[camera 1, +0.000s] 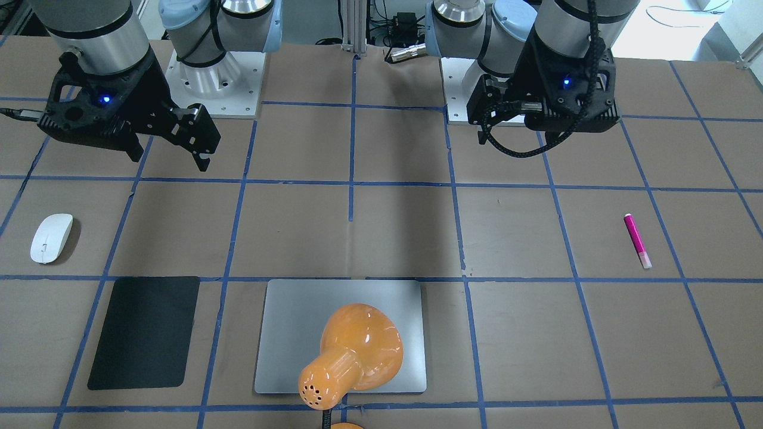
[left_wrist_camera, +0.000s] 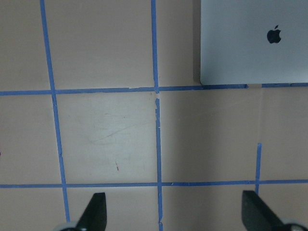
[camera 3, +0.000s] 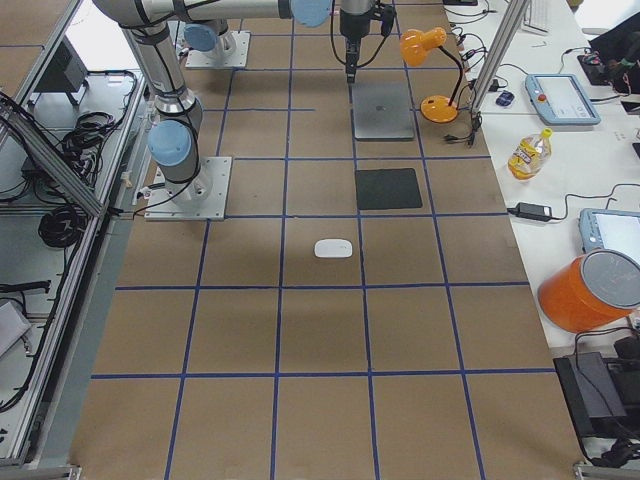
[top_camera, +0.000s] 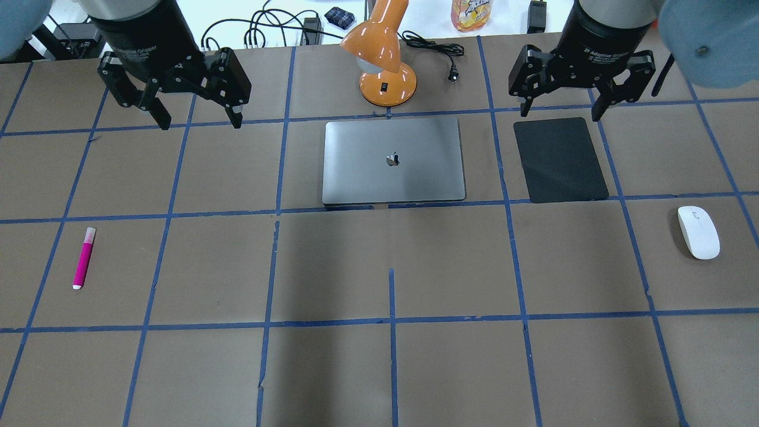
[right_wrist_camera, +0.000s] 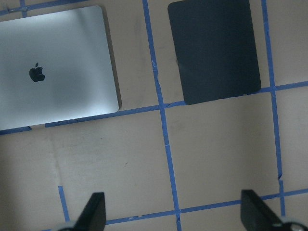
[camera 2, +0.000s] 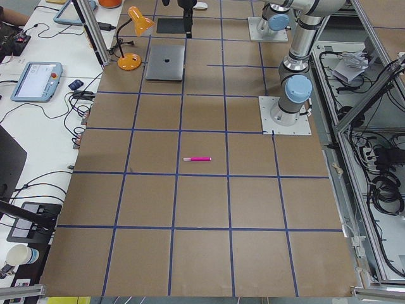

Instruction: Place pen and mouse around notebook

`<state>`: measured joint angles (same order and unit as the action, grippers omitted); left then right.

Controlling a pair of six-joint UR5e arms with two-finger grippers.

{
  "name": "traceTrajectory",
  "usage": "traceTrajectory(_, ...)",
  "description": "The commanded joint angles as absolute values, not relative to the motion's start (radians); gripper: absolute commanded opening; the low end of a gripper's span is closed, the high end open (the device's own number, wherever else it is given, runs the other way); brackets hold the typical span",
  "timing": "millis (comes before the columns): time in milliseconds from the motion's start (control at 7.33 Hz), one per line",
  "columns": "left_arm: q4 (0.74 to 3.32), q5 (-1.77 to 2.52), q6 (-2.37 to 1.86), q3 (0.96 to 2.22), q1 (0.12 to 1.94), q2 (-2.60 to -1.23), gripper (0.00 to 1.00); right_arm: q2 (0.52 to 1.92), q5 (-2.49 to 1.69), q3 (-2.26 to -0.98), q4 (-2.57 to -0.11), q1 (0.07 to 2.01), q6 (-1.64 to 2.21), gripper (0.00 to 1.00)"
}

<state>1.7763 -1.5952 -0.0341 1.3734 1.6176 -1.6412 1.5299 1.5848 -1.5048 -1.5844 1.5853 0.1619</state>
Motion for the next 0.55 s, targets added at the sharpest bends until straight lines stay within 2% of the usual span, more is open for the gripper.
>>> traceTrajectory(0, 1.728, -1.594, -0.034, 1.451, 1.594, -1.590, 1.00, 1.529, 1.586, -1.505, -1.583, 1.579, 0.161, 1.00)
traceTrajectory(409, 1.726, -1.595, -0.032, 1.450, 1.537, -1.580, 1.00, 1.529, 1.577, -1.499, -1.563, 1.507, 0.065, 1.00)
